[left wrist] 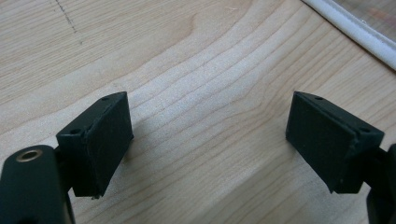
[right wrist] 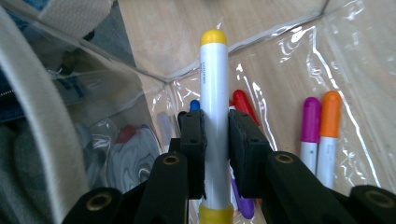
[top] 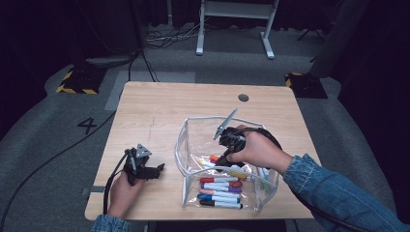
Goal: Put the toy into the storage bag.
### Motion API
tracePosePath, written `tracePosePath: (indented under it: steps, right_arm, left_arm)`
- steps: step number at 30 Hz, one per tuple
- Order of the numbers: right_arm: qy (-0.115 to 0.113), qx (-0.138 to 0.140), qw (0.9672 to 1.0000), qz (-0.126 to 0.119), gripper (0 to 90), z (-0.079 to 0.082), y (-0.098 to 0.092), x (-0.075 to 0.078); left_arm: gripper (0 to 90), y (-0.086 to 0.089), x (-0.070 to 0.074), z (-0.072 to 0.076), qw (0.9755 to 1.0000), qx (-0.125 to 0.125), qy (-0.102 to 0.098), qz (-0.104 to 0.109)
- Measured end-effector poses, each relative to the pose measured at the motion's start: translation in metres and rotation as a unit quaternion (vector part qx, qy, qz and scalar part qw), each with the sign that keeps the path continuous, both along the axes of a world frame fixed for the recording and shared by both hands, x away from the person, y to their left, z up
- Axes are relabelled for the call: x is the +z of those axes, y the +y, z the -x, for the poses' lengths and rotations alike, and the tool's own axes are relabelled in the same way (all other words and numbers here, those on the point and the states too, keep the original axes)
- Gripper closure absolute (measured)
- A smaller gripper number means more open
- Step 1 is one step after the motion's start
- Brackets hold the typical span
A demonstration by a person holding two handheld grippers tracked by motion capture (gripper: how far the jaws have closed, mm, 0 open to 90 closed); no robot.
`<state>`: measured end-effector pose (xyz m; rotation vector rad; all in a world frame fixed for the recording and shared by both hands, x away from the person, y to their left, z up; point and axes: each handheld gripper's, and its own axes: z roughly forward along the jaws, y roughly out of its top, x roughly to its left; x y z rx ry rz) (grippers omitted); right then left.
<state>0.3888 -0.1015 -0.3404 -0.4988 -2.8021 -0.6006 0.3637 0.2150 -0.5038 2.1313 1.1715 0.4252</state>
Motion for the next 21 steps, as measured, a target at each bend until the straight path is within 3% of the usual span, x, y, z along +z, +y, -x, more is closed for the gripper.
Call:
tracePosePath:
  steps: [12,21]
  right_arm:
    - [0.041,0.016,0.9984,0.036,76.8,-0.009,0.013,-0.031]
    - [0.073,0.035,0.995,0.059,76.7,-0.011,0.019,-0.054]
  left_arm:
    - [14.8,0.0,0.0,0.0,1.0,0.0,0.0,0.0]
    - [14.8,0.0,0.0,0.0,1.0,0.0,0.0,0.0]
